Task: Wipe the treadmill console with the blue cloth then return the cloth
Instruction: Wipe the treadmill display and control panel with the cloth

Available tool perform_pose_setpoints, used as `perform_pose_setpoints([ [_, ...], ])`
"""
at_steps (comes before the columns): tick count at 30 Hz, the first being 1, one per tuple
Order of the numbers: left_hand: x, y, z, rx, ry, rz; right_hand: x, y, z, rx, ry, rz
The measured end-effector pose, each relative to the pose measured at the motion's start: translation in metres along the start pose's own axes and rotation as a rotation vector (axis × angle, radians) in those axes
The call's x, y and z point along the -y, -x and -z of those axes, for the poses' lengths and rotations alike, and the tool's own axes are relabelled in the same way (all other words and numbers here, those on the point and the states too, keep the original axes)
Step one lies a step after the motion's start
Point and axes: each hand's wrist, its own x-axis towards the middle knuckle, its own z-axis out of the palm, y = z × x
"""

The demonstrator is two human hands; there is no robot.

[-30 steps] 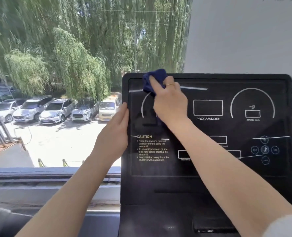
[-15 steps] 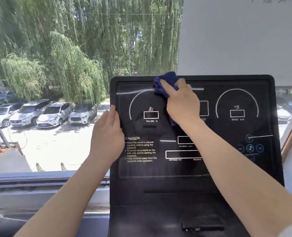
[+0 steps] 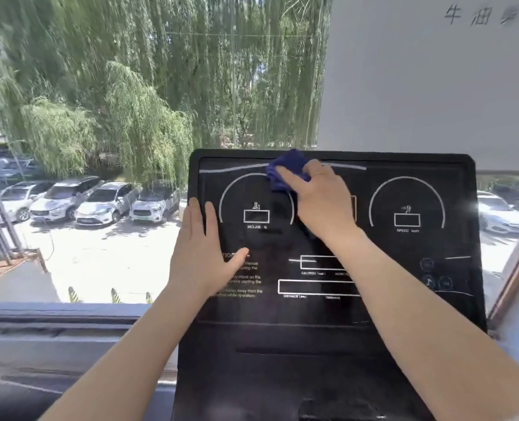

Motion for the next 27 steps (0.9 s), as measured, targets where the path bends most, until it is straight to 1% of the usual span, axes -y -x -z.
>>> perform_pose_setpoints([
  [2,0.008,0.003,-0.002,0.016,-0.018,-0.025,-0.035,-0.008,0.010,-0.058,-0.012,-0.306],
  [3,0.011,0.005,-0.002,0.014,-0.025,-0.043,-0.043,-0.009,0.012,-0.075,-0.015,-0.396],
  [4,0.014,0.006,-0.002,0.012,-0.035,-0.060,-0.040,-0.008,0.011,-0.070,-0.015,-0.424],
  [5,0.015,0.006,-0.003,0.012,-0.042,-0.071,-0.032,-0.004,0.008,-0.069,-0.022,-0.388],
  [7,0.016,0.006,-0.005,0.016,-0.048,-0.066,-0.010,0.016,-0.005,-0.083,-0.034,-0.194],
  [9,0.014,0.004,-0.008,0.005,-0.038,-0.059,0.005,0.046,-0.018,-0.058,-0.013,0.017],
  [11,0.013,0.004,-0.010,-0.009,-0.036,-0.047,0.003,0.059,-0.019,-0.015,0.004,0.190],
  [12,0.013,0.004,-0.010,-0.011,-0.035,-0.042,-0.002,0.056,-0.015,-0.013,0.016,0.254],
  [13,0.014,0.005,-0.010,-0.012,-0.032,-0.040,-0.010,0.049,-0.013,-0.019,0.031,0.278],
  [14,0.014,0.005,-0.009,-0.014,-0.028,-0.040,-0.016,0.041,-0.009,-0.036,0.044,0.244],
  [15,0.015,0.004,-0.008,-0.013,-0.026,-0.045,-0.022,0.032,-0.005,-0.057,0.039,0.154],
  [18,0.018,0.006,-0.006,-0.011,-0.004,-0.076,-0.011,0.016,-0.003,-0.055,-0.018,-0.224],
  [19,0.020,0.006,-0.005,-0.011,0.026,-0.086,0.001,0.015,-0.007,-0.071,-0.016,-0.286],
  [20,0.022,0.005,-0.003,-0.008,0.066,-0.096,0.016,0.016,-0.013,-0.089,-0.008,-0.290],
  [22,0.026,0.004,0.000,0.006,0.166,-0.118,0.049,0.022,-0.021,-0.113,-0.032,-0.161],
  [24,0.028,0.007,0.001,0.008,0.283,-0.110,0.074,0.042,-0.031,-0.065,-0.029,0.047],
  [26,0.031,0.016,-0.004,-0.020,0.369,-0.077,0.081,0.063,-0.033,0.010,0.009,0.227],
  [27,0.032,0.024,-0.008,-0.032,0.381,-0.074,0.074,0.067,-0.032,0.020,0.030,0.300],
])
